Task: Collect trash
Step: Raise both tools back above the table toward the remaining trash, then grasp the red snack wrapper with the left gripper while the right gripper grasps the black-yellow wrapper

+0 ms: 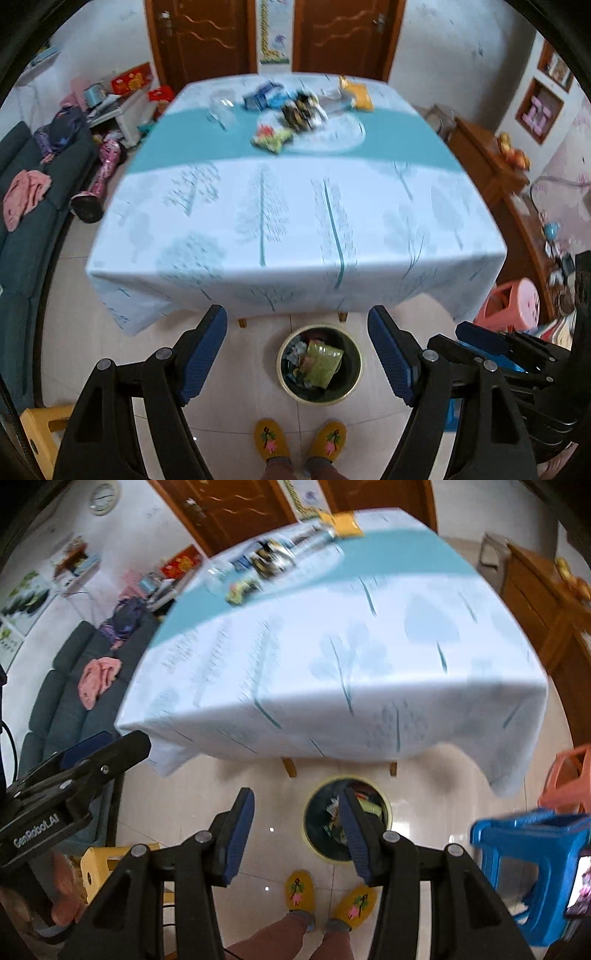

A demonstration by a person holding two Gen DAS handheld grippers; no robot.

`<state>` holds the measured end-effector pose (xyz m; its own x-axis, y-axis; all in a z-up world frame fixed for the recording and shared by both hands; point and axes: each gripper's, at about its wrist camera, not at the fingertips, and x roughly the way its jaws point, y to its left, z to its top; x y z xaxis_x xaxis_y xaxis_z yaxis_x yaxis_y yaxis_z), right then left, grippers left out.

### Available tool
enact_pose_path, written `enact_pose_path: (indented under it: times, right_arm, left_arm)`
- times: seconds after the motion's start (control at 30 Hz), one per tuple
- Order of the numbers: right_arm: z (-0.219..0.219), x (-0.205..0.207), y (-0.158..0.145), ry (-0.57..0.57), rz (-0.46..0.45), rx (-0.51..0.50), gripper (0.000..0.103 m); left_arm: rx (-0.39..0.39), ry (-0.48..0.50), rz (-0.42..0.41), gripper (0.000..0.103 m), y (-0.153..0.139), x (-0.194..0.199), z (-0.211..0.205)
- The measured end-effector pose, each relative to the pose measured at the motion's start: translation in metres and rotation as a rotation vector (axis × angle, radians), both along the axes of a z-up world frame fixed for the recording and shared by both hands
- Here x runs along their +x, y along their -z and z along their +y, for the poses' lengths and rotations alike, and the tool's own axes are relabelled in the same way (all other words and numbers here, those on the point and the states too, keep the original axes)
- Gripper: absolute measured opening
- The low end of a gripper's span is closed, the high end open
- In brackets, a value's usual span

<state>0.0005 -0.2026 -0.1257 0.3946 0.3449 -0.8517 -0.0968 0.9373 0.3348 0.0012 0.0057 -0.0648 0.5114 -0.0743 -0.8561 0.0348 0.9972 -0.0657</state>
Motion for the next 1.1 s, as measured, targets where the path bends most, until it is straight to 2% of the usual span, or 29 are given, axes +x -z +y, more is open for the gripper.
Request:
enact_pose_path:
  times: [0.33,0.53,0.63,0.8,0.9,1.1]
  right_arm:
    - [0.003,0.013,-0.071,-0.062,-0.152,-0.005,0.048]
    - [0.007,0.041,-0.094,-0.087,-0.222,-0.033,0.048]
    - [0.011,0.06,-0.1,-0.088,-0.238,-0.038,0.048]
    - [0.02,0.103,-0.103,-0.072,-0.265,-0.052,0.048]
    - [0.025,0.138,-0.099,-0.039,-0.261,-0.05,0.048]
    - [0.035,0.207,-0.077,0.02,-0.227,-0.055,0.048]
  left_arm:
    - [0.003,-0.083,-0.079,0.077,-0.059,0.008,0.018]
    - [-0.025,-0.102,-0.084,0.077,-0.074,0.037,0.023]
    - [-0.069,-0.101,-0.064,0.077,-0.075,0.063,0.027]
    - [-0.105,-0.092,-0.022,0.077,-0.063,0.125,0.032]
    - [-0.117,-0.078,0.029,0.077,-0.046,0.172,0.035]
    - [-0.136,-0.108,0.165,0.077,0.015,0.267,0.041]
